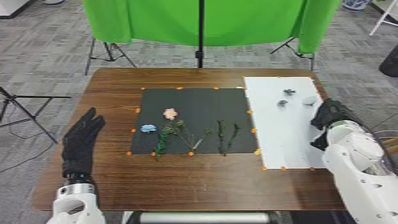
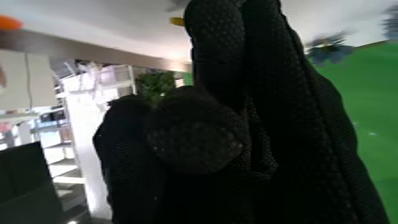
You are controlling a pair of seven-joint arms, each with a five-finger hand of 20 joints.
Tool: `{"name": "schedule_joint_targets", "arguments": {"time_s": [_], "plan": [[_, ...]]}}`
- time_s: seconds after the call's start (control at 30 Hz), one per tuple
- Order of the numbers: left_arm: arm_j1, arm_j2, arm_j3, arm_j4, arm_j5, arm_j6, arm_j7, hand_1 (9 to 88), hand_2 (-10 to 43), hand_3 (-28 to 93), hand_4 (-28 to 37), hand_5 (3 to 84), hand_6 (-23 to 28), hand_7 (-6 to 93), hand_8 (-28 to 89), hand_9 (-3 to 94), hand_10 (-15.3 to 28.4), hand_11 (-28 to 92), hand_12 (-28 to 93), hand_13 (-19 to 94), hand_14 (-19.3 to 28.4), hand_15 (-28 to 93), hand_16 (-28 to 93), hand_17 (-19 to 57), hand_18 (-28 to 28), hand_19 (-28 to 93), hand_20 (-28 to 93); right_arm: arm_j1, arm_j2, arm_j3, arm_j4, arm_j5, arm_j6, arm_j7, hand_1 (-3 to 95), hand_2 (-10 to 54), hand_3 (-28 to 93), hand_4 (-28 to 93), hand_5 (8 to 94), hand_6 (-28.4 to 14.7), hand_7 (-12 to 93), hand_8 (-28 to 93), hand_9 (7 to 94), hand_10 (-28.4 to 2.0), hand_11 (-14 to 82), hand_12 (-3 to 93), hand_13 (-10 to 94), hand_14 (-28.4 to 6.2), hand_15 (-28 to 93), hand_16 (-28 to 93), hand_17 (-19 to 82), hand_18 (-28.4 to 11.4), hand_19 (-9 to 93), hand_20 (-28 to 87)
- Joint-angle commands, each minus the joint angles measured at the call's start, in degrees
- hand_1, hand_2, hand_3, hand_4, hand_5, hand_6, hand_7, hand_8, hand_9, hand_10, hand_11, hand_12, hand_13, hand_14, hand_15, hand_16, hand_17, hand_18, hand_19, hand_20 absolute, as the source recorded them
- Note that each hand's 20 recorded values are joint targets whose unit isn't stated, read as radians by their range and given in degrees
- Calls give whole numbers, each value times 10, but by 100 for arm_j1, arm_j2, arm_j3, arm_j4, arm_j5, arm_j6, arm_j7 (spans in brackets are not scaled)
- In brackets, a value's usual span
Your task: Arrange flowers
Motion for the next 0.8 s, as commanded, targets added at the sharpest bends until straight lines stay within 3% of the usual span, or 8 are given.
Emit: {"name": "schedule_joint_targets", "arguments": {"time_s": [0.03, 0.13, 0.37, 0.8], "plan": [[117, -31, 5, 3, 6, -13, -68, 241, -65, 685, -198, 434, 47, 72, -54, 421, 126, 154, 116, 339, 144, 95, 18, 63, 97, 16, 185, 231, 338, -74, -834, 630, 365, -85, 748, -95, 347, -31, 811, -37, 188, 154, 933, -98, 182, 373, 937, -4, 579, 321, 694, -77, 932, 485], [101, -18, 8, 5, 21, -18, -75, 241, -66, 686, -197, 434, 47, 72, -54, 421, 126, 153, 116, 339, 145, 95, 18, 63, 97, 16, 185, 443, 443, -259, -1219, 1115, 444, -150, 747, -95, 348, -27, 811, -38, 191, 156, 933, -98, 184, 373, 937, -2, 578, 322, 695, -76, 932, 483], [86, -18, 13, 16, 11, -9, -38, 241, -66, 687, -198, 435, 47, 72, -54, 421, 126, 153, 115, 339, 144, 95, 19, 64, 97, 16, 185, 1179, 246, -1508, -1759, 2642, 55, -263, 747, -95, 350, -24, 810, -41, 195, 157, 931, -99, 187, 375, 937, -1, 576, 326, 695, -72, 932, 480], [4, -66, 89, 72, 2, -22, -8, 240, -65, 687, -198, 436, 48, 73, -54, 421, 126, 154, 116, 340, 144, 96, 19, 64, 97, 16, 185, 2162, -1423, -3663, -1008, 2756, -681, -609, 741, -95, 362, -29, 806, -42, 196, 157, 927, -99, 191, 372, 937, 1, 573, 330, 696, -68, 932, 476]]}}
